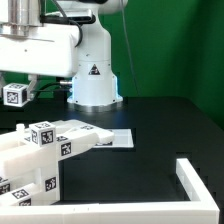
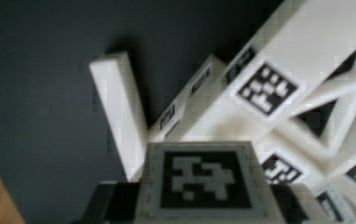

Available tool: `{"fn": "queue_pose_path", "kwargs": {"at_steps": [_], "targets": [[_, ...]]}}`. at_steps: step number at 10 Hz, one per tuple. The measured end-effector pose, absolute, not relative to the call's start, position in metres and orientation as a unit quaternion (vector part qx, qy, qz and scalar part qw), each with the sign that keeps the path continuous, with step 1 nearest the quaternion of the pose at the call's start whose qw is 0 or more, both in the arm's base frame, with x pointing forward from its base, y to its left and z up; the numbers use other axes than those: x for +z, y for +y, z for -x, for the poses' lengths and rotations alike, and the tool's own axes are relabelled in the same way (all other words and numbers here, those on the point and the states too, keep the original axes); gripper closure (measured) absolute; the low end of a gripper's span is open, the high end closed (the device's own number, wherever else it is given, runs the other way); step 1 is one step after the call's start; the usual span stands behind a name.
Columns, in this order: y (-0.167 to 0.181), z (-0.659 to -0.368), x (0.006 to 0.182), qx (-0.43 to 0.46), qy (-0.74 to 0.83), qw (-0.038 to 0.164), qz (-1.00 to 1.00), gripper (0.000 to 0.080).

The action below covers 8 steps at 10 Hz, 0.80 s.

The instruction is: Assemble chair

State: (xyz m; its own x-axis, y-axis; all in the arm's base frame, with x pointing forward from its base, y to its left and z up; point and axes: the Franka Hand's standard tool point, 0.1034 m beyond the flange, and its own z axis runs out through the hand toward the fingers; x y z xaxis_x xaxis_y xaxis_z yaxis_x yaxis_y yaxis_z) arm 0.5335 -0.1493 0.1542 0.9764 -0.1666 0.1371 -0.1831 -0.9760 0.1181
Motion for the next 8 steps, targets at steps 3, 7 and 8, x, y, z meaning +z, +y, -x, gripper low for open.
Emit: {"fn": "queue_pose_path", "kwargs": {"at_steps": [3, 7, 8], "targets": [[-0.154, -0.54, 0.156, 0.078, -0.065, 0.077, -0.992, 0.0532], [-0.147, -0.558, 0.163, 0.113, -0.107, 0.041, -0.987, 0.0532], [-0.137, -0.571, 0.165, 0.124, -0.103, 0.038, -0.986, 0.0532]]}}
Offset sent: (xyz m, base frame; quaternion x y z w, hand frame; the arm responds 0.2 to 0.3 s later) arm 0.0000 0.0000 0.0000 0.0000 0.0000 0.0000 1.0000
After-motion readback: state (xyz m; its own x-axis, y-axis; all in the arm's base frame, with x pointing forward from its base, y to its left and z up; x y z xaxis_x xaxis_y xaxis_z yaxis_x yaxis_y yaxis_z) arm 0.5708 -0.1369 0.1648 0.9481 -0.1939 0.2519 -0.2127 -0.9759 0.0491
